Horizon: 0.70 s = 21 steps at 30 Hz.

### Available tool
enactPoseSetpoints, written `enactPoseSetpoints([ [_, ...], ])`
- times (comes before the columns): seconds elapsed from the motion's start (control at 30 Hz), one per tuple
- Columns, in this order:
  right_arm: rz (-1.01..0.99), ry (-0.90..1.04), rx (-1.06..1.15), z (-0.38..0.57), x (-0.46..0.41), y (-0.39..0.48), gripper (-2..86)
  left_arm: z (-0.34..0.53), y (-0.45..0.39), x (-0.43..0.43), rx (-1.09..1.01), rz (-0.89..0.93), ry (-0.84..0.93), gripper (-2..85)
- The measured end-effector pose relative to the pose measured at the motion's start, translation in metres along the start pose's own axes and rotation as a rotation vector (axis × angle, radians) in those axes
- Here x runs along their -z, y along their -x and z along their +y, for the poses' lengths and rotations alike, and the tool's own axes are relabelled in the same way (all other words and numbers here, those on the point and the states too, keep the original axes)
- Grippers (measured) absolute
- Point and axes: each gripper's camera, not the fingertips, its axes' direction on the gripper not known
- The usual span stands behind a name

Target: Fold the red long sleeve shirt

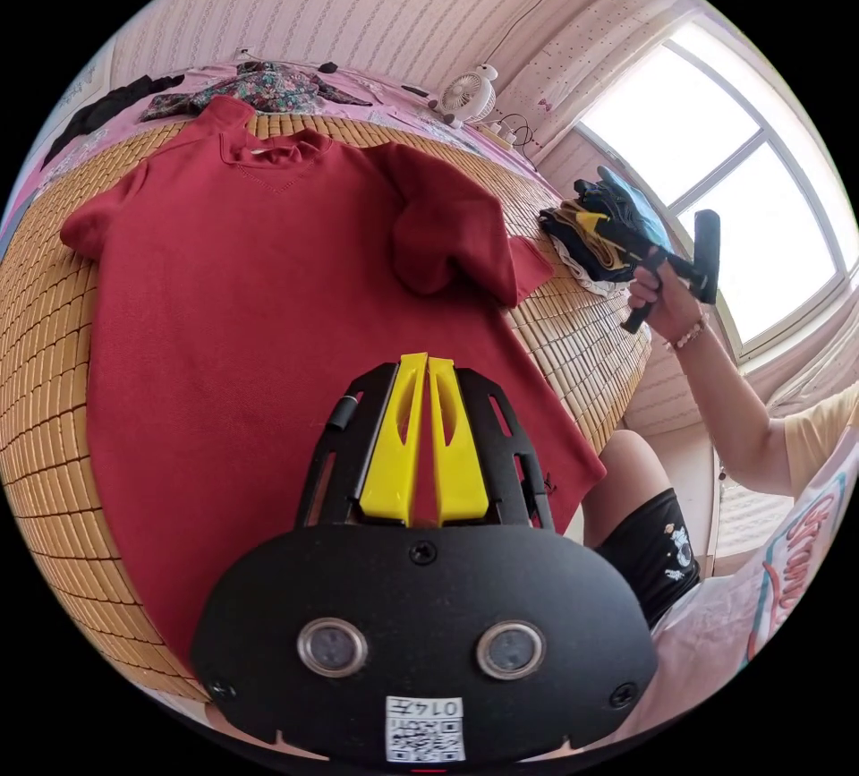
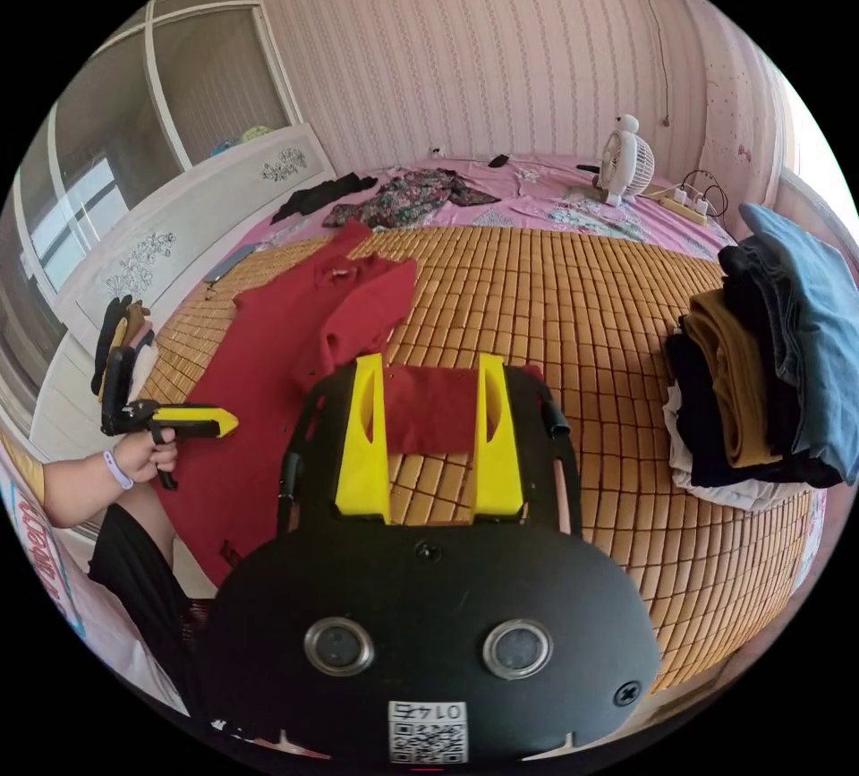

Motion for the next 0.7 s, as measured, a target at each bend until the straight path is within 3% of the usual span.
enactPoseSetpoints([
  [0.2, 0.016, 0.314, 0.258, 0.018, -0.080, 0.045, 8.8, -0.015, -0.017, -0.046, -0.051, -0.096, 0.090, -0.7],
  [0.47, 0.000, 0.220, 0.290, 0.019, -0.020, 0.031, 4.3, -0.012, -0.037, -0.074, -0.149, -0.195, 0.102, -0.7],
  [0.6, -0.270, 0.142, 0.104, 0.003, 0.084, -0.010, 2.8, -0.019, -0.043, -0.076, -0.146, -0.131, 0.089, -0.6],
  [0.7, -0.172, -0.042, -0.064, 0.012, 0.150, -0.055, 2.9, -0.035, -0.050, -0.076, -0.145, -0.083, 0.054, -0.6],
])
